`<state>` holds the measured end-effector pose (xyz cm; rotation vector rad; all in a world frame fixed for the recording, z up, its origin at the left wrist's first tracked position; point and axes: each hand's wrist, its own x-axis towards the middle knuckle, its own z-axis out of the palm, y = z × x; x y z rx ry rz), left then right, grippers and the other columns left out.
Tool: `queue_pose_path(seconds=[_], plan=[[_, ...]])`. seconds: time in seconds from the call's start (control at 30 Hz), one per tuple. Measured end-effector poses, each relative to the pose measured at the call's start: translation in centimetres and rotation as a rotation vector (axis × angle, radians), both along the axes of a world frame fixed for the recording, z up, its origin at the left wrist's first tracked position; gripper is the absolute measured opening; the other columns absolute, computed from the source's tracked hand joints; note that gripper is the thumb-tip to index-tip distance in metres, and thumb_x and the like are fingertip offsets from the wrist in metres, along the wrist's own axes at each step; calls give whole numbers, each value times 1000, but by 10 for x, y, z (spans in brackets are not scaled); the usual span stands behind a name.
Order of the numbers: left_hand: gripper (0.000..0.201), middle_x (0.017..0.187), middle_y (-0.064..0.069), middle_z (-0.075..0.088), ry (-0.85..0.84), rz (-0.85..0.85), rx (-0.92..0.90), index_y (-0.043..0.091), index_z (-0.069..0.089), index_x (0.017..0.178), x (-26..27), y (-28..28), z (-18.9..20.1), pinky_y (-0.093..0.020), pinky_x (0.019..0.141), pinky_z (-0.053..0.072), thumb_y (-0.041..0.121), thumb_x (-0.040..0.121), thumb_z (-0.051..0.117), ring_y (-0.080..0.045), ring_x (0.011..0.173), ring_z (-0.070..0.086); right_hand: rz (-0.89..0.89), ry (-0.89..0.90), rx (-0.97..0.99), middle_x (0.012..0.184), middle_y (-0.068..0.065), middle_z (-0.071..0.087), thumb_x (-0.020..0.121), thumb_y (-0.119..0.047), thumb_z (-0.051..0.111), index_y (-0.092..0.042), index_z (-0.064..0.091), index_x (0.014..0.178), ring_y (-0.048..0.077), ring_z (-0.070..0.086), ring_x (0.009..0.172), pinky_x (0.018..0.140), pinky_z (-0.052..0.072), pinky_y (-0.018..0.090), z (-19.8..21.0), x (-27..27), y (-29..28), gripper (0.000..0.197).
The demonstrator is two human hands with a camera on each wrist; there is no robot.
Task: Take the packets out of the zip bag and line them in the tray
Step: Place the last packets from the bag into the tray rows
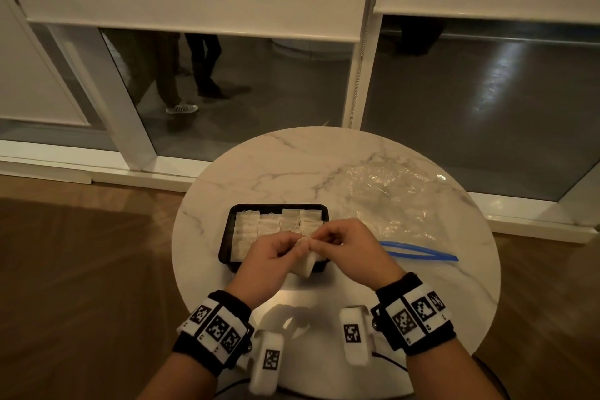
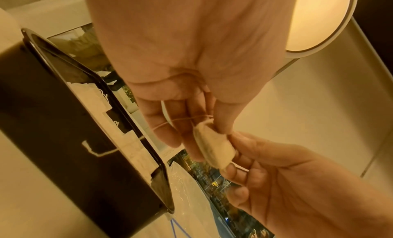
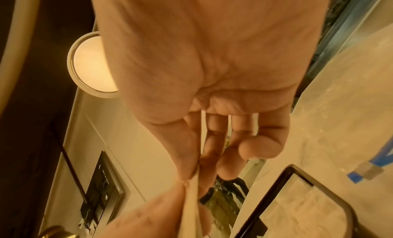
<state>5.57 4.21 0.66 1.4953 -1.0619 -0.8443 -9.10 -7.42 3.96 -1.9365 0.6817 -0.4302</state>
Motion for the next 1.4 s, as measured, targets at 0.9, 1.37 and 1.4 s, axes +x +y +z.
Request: queue_pose_path(seconds=[0.9,1.37,1.4], plan=[[30,80,-13,68,-186,24,57,11,72,84,3,-14,-7,-44,77,55,37,97,65,-20,74,64,-87,-113,-83,77,-8,68,91,-12,67,-25,71,87,1,62,75,71,50,14,-10,8,-10,14],[22,72,-13,66,-428,203,295,6,67,77,29,-56,-17,-40,74,54,23,91,72,-20,68,61,-361,304,0,92,-5,66,88,-33,72,-19,64,115,6,62,82,60,40,11,-59,6,-20,31],[20,73,-12,66,-440,186,313,6,68,78,30,-61,-17,-38,74,54,20,91,71,-20,70,62,-357,297,10,88,-7,66,87,-31,73,-18,64,114,4,62,79,58,40,10,-62,7,-18,31]])
